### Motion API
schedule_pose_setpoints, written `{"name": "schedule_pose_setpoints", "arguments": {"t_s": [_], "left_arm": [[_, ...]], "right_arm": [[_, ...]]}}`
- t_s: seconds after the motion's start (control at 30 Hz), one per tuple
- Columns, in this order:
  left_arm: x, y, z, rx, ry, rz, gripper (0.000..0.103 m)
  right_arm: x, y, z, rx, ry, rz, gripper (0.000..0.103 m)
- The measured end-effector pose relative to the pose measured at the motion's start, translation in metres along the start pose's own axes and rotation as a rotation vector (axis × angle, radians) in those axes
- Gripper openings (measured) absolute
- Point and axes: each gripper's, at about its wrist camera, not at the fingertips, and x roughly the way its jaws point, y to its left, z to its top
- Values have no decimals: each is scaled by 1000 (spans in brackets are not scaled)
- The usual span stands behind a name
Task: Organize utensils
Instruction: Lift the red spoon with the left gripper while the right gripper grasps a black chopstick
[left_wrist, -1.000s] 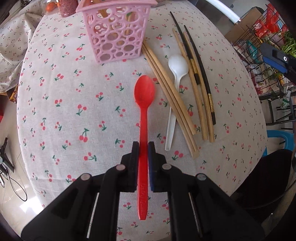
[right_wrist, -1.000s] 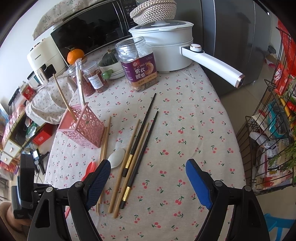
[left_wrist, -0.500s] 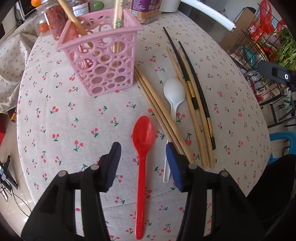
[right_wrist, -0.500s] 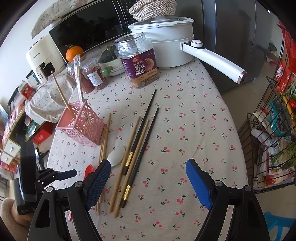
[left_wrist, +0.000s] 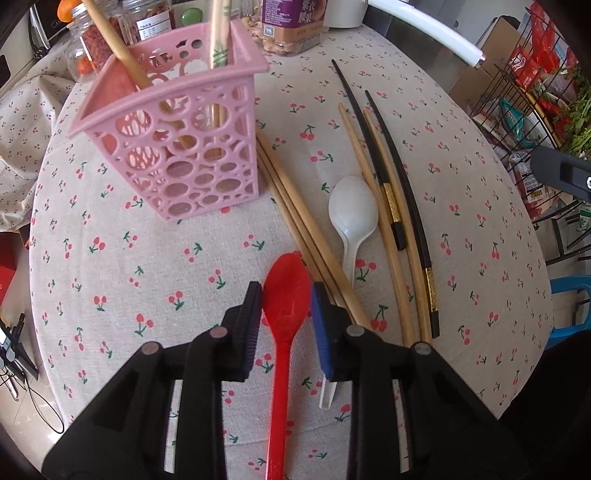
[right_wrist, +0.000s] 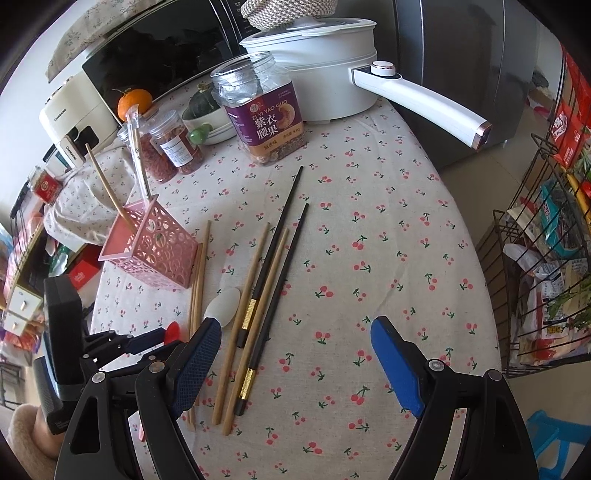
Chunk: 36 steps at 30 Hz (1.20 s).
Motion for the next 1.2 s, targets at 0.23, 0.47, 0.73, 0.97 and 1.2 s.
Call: {"name": "schedule_pose_setpoints", "arguments": {"t_s": [0.23,0.47,0.73,0.97,1.2], "left_arm": [[-61,10,0,-38,-167,-40,29],[-108,18,-11,-47,-307,-60,29],[-120,30,-14,-60,-340,-66,29],[-121,34,-14,-75,-340,-55,29],[-123,32,-12,-68,-368,9,29]], "right_arm": [[19,5,13,-17,13,-33,84],[63,2,44,36,51,-27,59],[117,5,57,69,133,-51,29],[132,19,61,-34,132,-151,19],[132,24,56,-89,158,-166,8]]}}
